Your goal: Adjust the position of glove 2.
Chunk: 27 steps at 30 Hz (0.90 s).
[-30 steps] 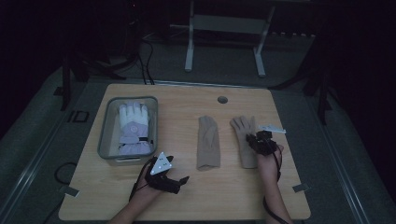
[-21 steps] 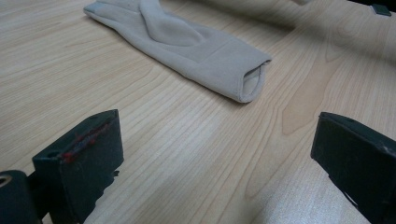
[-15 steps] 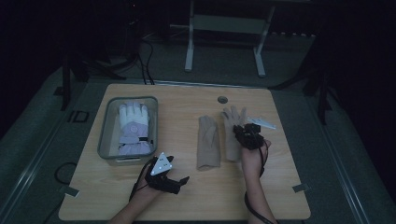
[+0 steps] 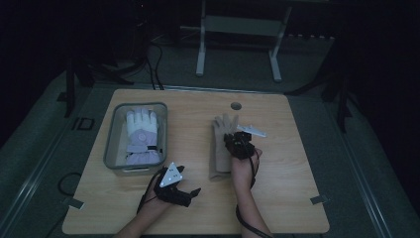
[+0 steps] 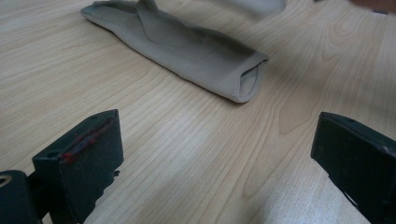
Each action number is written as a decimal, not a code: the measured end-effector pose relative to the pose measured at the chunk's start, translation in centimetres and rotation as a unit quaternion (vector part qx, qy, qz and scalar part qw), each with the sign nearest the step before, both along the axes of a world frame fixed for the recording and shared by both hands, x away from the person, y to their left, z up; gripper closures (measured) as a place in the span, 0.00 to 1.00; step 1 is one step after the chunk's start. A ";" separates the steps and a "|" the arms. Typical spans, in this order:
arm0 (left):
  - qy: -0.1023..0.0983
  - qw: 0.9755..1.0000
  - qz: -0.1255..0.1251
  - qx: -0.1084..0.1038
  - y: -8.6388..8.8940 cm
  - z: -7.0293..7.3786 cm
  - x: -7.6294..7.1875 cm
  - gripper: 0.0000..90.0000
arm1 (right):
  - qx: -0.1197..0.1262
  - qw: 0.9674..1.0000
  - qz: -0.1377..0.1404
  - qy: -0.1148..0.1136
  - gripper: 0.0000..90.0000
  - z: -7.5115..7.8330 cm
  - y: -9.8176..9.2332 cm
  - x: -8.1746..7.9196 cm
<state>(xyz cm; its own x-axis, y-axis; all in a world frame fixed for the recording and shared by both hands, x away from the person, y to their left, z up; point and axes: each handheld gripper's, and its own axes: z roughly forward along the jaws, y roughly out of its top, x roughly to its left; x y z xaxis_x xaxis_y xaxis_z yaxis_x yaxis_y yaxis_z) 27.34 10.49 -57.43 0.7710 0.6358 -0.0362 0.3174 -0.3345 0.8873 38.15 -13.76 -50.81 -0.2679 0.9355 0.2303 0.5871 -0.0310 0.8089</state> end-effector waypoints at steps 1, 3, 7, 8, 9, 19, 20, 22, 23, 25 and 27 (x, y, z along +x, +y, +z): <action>0.000 1.000 0.000 -0.001 0.0 0.0 0.0 0.03 | -0.006 1.000 -0.004 0.001 0.90 -0.3 0.2 0.0; 0.001 1.000 0.000 0.000 0.0 0.0 0.0 0.03 | 0.007 1.000 -0.001 0.017 0.90 -1.0 0.5 0.0; 0.000 1.000 0.000 0.001 0.0 0.0 0.0 0.03 | -0.007 1.000 -0.002 0.031 0.90 -2.1 1.1 0.2; 0.000 1.000 -0.001 0.000 0.0 0.0 0.0 0.03 | -0.013 0.999 -0.001 0.037 0.89 -2.5 1.2 0.3; 0.001 1.000 0.000 0.000 0.0 0.0 0.0 0.03 | -0.013 0.999 0.003 0.042 0.89 -2.8 1.2 0.3; 0.003 1.000 -0.001 -0.003 0.1 0.0 0.1 0.03 | -0.019 0.997 0.021 0.066 0.74 -3.9 1.6 0.5; 0.004 1.000 0.000 -0.004 0.1 0.0 0.1 0.03 | -0.018 0.997 0.025 0.066 0.69 -3.7 1.5 0.5; 0.003 1.000 0.000 -0.004 0.1 0.0 0.1 0.03 | -0.013 0.998 0.030 0.060 0.61 -3.3 1.0 0.3; 0.002 1.000 0.000 -0.004 0.1 0.0 0.1 0.03 | -0.016 0.998 0.036 0.058 0.57 -3.1 0.8 0.3; 0.003 1.000 0.000 -0.003 0.1 0.0 0.1 0.03 | -0.017 0.997 0.049 0.052 0.49 -2.8 0.3 0.2; 0.004 1.000 0.001 -0.003 0.0 0.0 0.1 0.03 | -0.011 0.997 0.059 0.049 0.39 -2.5 -0.4 0.2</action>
<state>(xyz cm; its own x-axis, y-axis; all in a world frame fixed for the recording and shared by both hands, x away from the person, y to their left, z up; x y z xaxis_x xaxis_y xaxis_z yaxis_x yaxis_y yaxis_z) 27.41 10.53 -57.44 0.7697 0.6368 -0.0452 0.3243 -0.3290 0.8869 38.33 -14.14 -53.26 -0.3540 0.9036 0.2413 0.6621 0.0599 0.7470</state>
